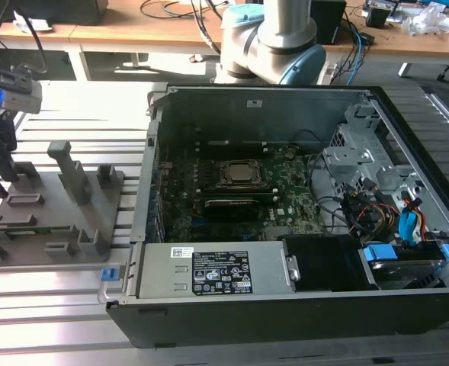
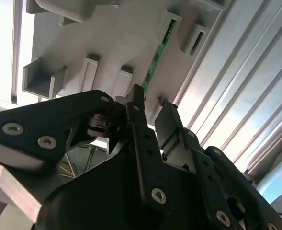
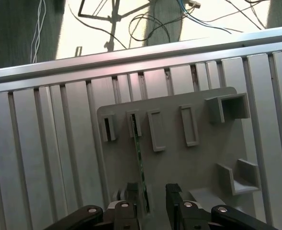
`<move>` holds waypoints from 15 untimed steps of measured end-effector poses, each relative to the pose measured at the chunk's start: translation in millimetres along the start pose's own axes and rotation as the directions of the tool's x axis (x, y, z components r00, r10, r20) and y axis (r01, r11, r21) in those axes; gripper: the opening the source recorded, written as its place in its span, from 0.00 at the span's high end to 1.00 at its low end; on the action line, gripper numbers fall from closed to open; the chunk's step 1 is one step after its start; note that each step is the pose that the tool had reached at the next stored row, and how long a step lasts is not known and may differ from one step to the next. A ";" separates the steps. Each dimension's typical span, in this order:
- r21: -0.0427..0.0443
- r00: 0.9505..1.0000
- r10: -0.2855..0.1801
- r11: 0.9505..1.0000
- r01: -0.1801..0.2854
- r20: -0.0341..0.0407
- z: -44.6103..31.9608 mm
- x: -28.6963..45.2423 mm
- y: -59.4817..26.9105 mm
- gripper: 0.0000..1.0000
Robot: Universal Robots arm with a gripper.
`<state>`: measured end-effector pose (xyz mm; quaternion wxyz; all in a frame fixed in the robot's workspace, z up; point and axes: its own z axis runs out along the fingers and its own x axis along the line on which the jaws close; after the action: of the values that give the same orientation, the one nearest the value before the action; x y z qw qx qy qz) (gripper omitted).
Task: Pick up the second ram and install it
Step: 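Pick up the second ram and move it above second insertion slot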
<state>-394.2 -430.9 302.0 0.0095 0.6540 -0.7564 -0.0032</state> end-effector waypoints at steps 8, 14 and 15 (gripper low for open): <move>0.000 1.000 0.000 1.000 0.000 0.000 8.4 -0.1 -0.1 0.63; 0.000 1.000 0.000 1.000 0.000 0.000 16.7 -0.2 -0.3 0.63; 0.000 1.000 0.000 1.000 0.000 0.000 17.9 -0.2 -0.3 0.63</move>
<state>-394.2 -430.9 284.1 0.0096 0.6540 -0.7565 -0.0032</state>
